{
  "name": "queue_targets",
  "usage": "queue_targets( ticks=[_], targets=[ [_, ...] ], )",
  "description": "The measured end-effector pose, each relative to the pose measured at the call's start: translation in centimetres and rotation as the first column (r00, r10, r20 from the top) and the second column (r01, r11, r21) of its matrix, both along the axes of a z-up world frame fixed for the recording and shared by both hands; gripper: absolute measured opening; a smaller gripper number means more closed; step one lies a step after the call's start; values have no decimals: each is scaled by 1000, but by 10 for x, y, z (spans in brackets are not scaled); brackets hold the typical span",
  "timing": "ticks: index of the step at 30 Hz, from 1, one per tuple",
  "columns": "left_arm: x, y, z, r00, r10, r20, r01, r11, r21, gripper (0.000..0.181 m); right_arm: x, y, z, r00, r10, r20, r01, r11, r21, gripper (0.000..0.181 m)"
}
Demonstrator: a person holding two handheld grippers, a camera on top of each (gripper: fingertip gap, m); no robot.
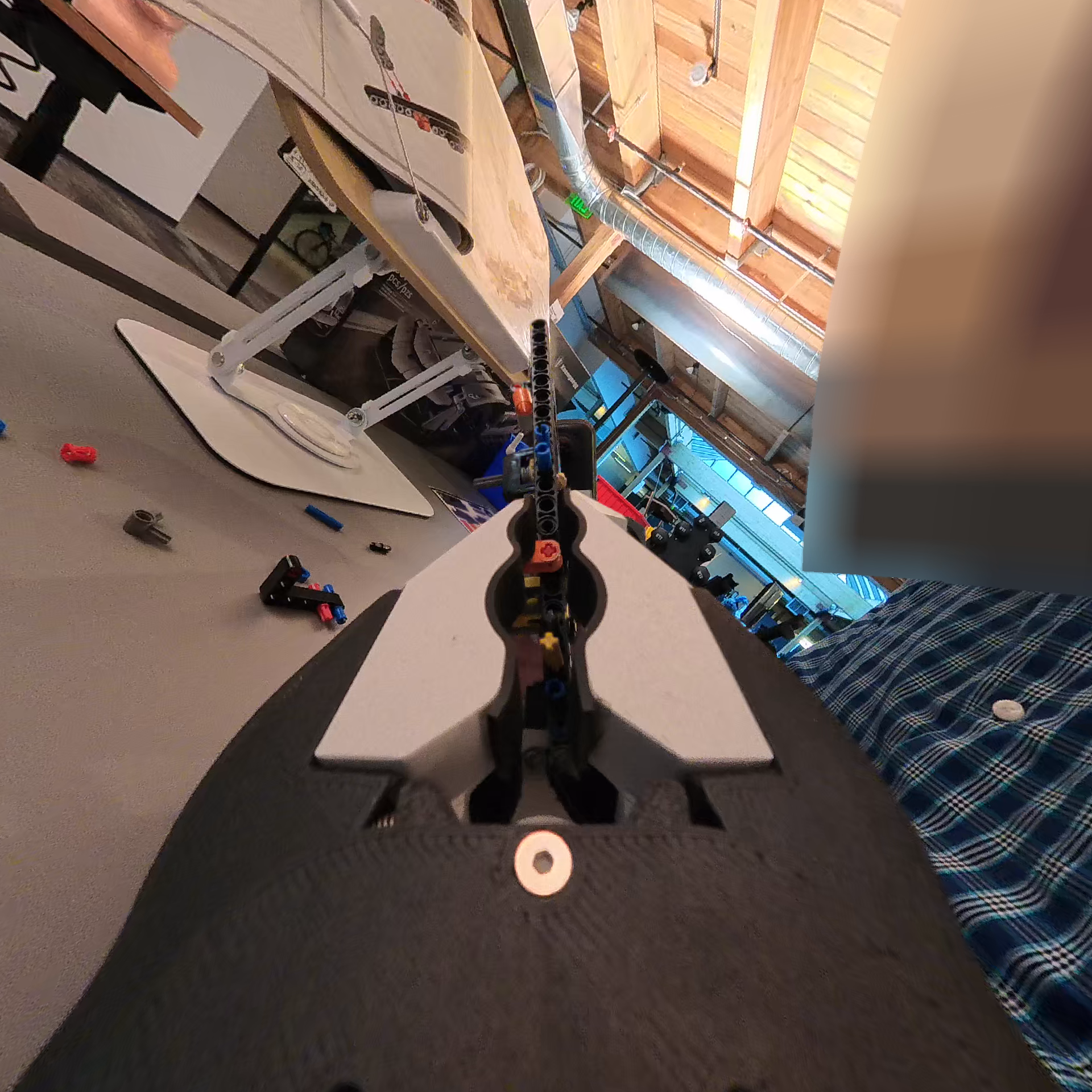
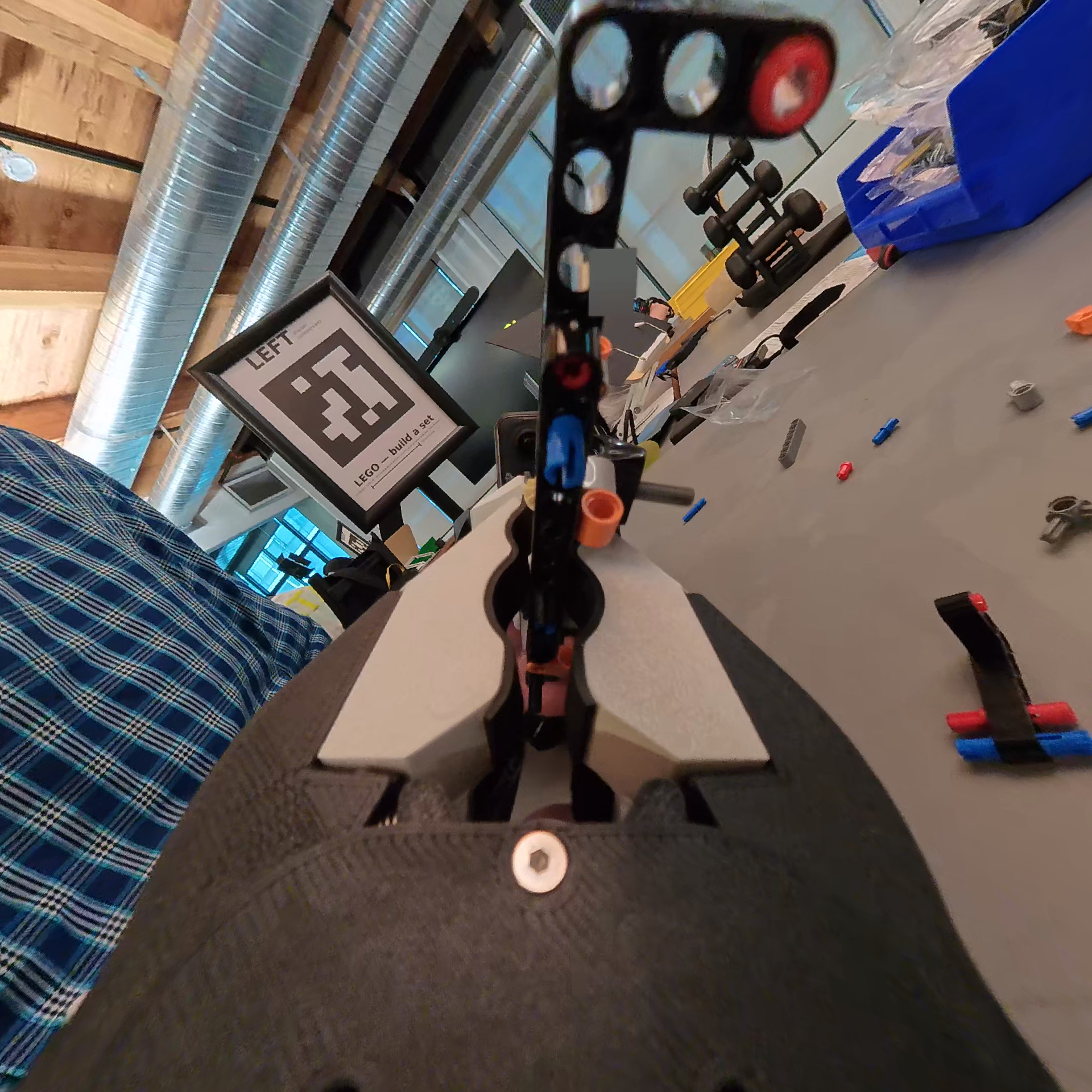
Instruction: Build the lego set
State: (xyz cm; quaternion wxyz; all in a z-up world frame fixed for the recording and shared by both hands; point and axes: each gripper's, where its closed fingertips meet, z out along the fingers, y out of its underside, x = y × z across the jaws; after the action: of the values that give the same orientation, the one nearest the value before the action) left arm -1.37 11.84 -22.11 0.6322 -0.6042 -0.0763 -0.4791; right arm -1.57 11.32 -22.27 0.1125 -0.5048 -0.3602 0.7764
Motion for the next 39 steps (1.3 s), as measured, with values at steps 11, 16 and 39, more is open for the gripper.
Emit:
queue_targets(
  ticks=[11,16,39],
  targets=[
    [-1,-2,2,999,-10,39,9,1000,14,4,1,-3,0,1000,12,-6,-12,1000,18,3],
    [-1,-3,3,999,-19,47,18,1000,21,4,2,-4,0,1000,18,-9,-18,1000,25,4],
    [-37,-13,-2,997,74,23,-73,997,-27,6,0,-12,-16,988,85,129,-95,993,72,5]
  ],
)
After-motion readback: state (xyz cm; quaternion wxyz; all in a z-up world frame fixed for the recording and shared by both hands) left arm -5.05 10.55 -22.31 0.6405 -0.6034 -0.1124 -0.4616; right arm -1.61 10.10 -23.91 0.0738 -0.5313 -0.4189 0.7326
